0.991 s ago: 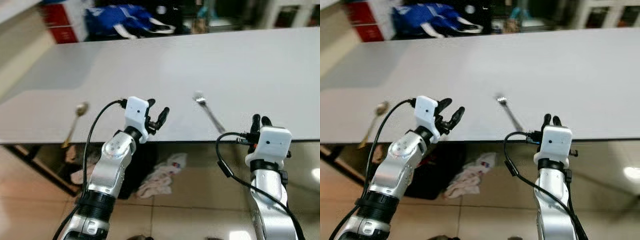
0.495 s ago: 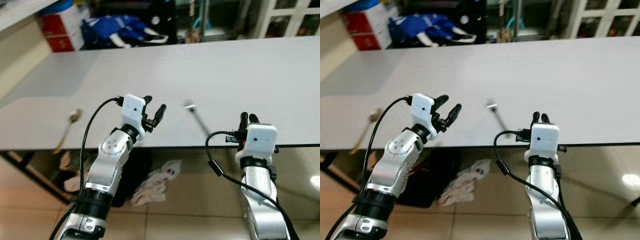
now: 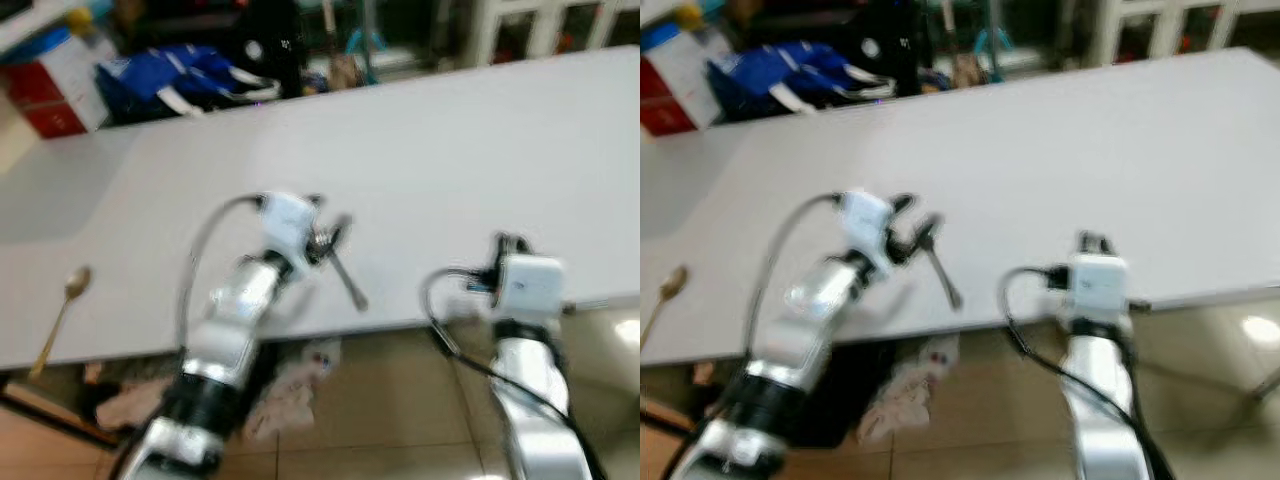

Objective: Setting the table

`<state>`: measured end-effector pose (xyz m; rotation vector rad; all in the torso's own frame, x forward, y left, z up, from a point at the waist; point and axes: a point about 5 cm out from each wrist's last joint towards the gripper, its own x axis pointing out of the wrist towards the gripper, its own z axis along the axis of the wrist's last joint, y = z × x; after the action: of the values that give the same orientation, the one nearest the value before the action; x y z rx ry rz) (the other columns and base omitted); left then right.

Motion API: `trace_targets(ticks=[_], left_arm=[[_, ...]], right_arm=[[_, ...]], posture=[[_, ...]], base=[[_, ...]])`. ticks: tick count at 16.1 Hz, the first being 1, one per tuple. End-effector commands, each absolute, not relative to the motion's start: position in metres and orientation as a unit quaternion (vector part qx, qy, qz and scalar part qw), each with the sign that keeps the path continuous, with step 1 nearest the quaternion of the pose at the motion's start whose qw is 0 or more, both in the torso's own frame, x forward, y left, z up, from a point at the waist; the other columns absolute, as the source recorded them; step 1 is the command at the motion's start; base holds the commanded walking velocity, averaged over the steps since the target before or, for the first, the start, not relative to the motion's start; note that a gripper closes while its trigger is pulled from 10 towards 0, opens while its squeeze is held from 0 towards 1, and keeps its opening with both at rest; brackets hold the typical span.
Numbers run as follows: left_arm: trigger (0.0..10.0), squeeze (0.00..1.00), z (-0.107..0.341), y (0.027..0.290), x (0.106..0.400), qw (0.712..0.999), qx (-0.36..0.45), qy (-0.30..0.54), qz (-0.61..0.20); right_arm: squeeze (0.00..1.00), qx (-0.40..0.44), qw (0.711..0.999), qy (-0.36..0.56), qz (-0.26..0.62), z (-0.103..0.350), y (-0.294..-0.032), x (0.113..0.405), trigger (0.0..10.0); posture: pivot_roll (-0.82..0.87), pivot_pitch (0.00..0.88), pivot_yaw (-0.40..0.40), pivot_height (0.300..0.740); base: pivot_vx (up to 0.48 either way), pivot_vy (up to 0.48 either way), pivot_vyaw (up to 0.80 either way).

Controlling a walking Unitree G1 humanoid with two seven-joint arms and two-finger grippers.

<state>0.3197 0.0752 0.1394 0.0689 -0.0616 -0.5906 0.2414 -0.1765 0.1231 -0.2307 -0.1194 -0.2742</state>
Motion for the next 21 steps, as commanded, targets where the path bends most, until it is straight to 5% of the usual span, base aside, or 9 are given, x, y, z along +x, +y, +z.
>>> trace_targets(ticks=[1, 21], left_arm=[[10.0, 0.0, 0.137, 0.086, 0.322, 0.959, 0.047, -0.024, -0.277], [10.0, 0.0, 0.137, 0.059, 0.326, 0.953, -0.001, -0.013, -0.302]], right_arm=[[0.0, -0.093, 0.987, -0.06, -0.12, 0.123, -0.165, 0.243, 10.0], [0.0, -0.054, 0.988, -0.083, -0.122, 0.152, -0.185, 0.264, 10.0]], posture=[[-0.04, 0.0, 0.16, 0.74], [-0.08, 0.0, 0.17, 0.74]], base=[[0.0, 0.0, 0.0], [0.013, -0.087, 0.0]])
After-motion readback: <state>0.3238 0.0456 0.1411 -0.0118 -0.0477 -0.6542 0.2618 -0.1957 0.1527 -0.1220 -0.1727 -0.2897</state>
